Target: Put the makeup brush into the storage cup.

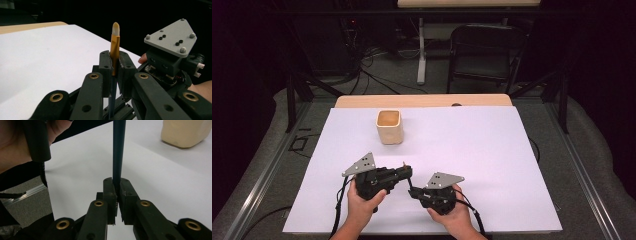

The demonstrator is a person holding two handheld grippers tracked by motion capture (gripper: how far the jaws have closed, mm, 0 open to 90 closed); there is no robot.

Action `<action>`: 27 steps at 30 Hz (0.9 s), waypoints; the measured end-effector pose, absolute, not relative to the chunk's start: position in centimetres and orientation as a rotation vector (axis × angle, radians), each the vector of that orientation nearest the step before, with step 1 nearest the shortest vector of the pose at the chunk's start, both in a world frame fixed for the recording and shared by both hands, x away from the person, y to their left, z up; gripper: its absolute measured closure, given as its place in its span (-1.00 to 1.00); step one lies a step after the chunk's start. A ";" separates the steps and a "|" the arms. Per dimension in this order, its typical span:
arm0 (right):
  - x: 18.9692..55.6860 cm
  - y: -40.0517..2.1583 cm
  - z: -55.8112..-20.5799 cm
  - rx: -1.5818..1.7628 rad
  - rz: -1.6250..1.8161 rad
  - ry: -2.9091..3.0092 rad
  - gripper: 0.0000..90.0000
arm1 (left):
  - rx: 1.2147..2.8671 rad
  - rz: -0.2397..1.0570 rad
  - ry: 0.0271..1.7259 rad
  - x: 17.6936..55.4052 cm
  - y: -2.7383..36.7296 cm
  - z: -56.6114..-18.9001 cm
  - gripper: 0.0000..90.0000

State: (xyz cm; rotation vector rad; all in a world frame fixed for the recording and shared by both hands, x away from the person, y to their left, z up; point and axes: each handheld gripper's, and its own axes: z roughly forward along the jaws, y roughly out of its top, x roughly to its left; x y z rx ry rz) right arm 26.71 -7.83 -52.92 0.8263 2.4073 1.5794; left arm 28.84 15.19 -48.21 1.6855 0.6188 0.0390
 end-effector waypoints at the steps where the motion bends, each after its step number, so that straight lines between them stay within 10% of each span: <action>1: 26.7 -7.8 -52.9 0.827 1.580 2.407 0.88 | 1.685 0.038 0.618 28.8 15.2 -48.2 0.85; 15: 26.7 -7.8 -52.9 0.827 1.590 2.404 0.87 | 1.683 0.038 0.617 28.8 15.3 -48.2 0.85; 27: 26.7 -7.9 -52.9 0.857 1.586 2.375 0.42 | 1.689 0.046 0.617 28.8 15.3 -48.2 0.85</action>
